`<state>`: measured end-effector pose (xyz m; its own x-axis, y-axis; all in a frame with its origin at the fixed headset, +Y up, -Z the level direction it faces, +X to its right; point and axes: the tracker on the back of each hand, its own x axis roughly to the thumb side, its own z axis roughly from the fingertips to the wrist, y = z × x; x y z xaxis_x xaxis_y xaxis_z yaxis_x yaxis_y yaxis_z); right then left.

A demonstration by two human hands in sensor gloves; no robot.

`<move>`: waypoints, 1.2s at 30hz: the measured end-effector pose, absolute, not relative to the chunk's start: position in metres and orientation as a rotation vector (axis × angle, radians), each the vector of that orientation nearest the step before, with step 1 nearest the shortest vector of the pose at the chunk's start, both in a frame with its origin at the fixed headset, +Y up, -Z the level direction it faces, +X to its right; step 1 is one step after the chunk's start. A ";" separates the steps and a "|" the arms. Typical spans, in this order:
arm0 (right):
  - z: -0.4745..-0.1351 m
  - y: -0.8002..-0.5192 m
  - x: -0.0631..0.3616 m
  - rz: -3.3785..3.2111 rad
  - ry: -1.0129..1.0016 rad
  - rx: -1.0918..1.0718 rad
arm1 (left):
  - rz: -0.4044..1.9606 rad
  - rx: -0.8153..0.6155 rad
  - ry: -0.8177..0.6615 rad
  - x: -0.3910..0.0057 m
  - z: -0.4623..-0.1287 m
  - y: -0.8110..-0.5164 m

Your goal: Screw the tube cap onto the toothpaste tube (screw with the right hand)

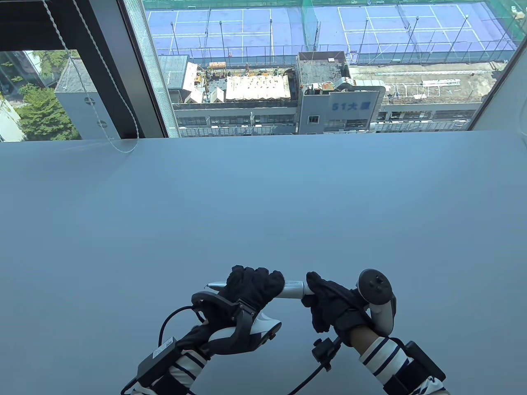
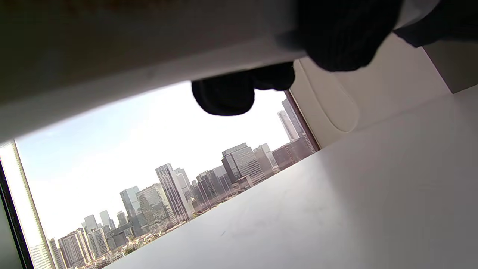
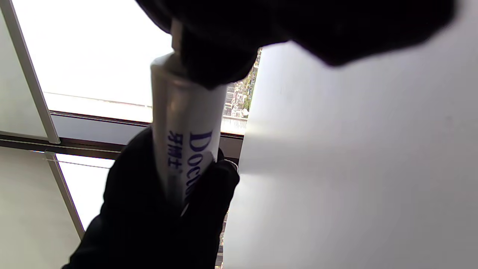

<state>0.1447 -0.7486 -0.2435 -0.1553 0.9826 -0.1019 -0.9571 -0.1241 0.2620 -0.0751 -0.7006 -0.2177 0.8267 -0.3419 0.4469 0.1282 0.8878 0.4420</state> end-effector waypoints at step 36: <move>-0.262 -0.735 0.196 2.001 0.042 0.103 | 0.105 -0.511 0.120 -0.022 -0.346 -0.747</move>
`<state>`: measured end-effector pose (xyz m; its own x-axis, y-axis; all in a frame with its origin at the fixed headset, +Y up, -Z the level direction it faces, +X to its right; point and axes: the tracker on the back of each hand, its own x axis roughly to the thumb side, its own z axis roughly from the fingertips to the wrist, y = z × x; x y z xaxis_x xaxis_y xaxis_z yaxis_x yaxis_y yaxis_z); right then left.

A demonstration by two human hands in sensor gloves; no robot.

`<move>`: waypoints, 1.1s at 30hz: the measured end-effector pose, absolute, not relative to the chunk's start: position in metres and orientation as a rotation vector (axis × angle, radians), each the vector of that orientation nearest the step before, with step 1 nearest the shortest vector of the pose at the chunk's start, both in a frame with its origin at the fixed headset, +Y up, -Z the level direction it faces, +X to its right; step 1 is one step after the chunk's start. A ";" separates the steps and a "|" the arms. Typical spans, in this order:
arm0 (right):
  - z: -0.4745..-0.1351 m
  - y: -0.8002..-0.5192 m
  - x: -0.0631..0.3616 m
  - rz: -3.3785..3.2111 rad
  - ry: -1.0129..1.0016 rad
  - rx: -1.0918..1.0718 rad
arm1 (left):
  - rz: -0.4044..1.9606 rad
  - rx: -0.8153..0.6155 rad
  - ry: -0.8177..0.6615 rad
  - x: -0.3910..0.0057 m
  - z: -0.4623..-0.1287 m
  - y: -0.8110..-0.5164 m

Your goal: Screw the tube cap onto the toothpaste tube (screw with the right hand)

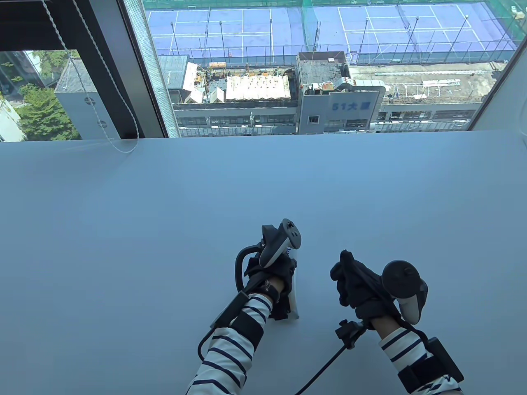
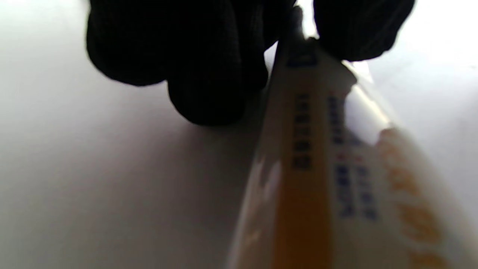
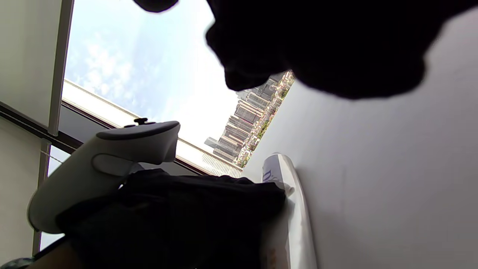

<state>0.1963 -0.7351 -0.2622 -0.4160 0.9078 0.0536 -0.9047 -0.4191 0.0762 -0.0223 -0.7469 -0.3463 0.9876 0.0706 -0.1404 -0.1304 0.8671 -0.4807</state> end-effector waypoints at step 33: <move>-0.246 -0.751 0.218 2.901 0.088 0.782 | 0.043 0.012 -0.236 -0.233 -0.253 -0.723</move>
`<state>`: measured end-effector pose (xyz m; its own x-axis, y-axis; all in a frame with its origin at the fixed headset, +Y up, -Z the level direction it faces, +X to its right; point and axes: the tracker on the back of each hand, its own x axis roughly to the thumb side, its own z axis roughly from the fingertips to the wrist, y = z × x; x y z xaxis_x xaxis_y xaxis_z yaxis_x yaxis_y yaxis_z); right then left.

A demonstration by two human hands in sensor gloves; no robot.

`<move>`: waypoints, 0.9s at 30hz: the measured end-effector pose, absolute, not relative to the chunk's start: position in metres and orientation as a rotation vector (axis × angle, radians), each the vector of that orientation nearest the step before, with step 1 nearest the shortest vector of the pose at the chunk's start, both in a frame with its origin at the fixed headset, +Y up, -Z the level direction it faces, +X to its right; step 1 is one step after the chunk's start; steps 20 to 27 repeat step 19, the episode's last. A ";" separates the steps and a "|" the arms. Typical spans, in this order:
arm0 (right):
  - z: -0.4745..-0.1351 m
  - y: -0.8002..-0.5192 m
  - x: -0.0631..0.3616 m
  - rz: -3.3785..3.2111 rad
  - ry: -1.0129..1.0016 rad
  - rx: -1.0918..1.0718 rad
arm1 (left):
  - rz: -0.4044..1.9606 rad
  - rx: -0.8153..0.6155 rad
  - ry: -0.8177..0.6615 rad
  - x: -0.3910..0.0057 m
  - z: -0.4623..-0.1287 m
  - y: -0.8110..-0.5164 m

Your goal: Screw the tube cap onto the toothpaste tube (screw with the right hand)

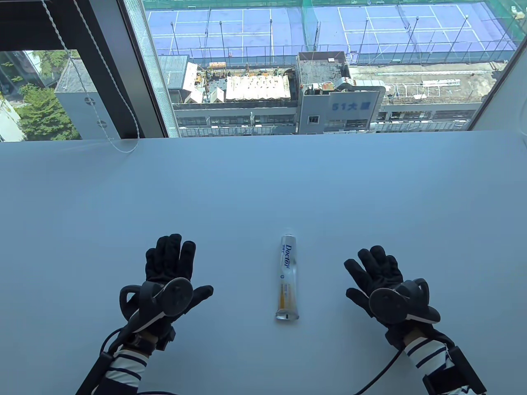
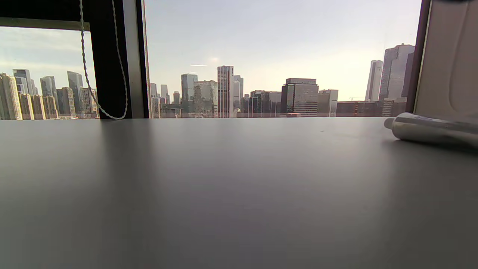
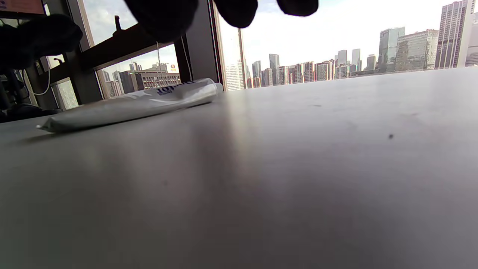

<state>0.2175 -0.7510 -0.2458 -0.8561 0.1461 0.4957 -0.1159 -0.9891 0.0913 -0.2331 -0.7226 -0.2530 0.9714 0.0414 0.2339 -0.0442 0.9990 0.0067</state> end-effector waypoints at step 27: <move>-0.249 -0.760 0.218 2.920 0.254 0.734 | -0.048 -0.067 -0.231 -0.234 -0.257 -0.733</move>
